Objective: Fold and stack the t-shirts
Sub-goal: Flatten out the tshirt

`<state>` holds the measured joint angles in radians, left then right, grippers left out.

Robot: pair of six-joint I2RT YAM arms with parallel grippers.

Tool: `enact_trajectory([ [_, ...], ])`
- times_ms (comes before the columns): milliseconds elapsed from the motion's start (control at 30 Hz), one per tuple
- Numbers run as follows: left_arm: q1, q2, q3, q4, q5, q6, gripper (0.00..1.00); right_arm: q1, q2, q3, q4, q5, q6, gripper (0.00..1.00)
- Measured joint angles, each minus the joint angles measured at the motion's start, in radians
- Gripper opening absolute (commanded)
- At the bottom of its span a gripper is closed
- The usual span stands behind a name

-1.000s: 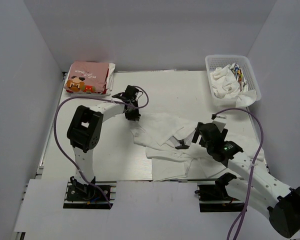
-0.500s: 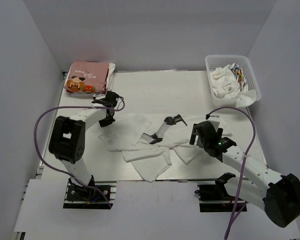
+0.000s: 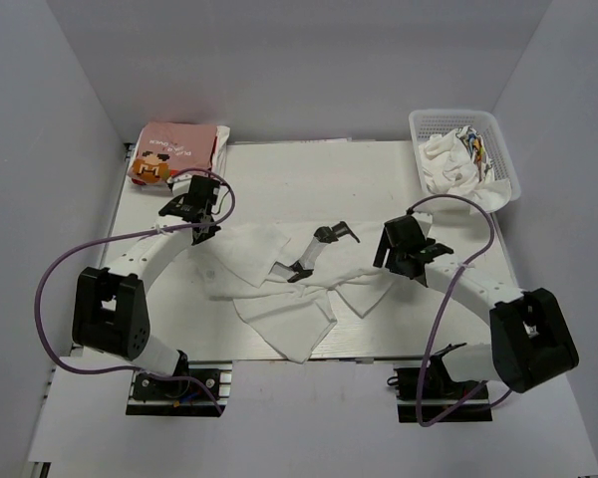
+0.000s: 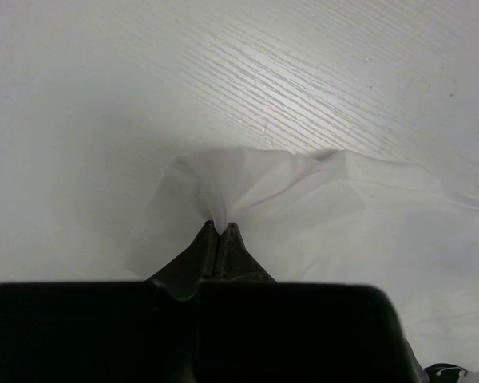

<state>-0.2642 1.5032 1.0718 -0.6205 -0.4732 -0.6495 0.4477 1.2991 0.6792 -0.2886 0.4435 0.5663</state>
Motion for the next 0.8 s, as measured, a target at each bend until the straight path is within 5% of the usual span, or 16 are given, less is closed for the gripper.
enact_trajectory([
  [633,0.0,-0.043,-0.011,0.053,0.043,0.025,0.0,-0.291,0.218,0.048,0.156,-0.003,0.046,0.83],
  [667,0.0,-0.043,-0.015,0.053,0.043,0.026,0.0,-0.3,0.232,0.048,0.166,-0.006,0.054,0.78],
  [733,0.0,-0.043,-0.018,0.051,0.043,0.028,0.0,-0.315,0.249,0.056,0.187,-0.005,0.058,0.45],
  [800,0.0,-0.043,-0.018,0.053,0.043,0.029,0.0,-0.325,0.266,0.063,0.213,-0.018,0.065,0.22],
])
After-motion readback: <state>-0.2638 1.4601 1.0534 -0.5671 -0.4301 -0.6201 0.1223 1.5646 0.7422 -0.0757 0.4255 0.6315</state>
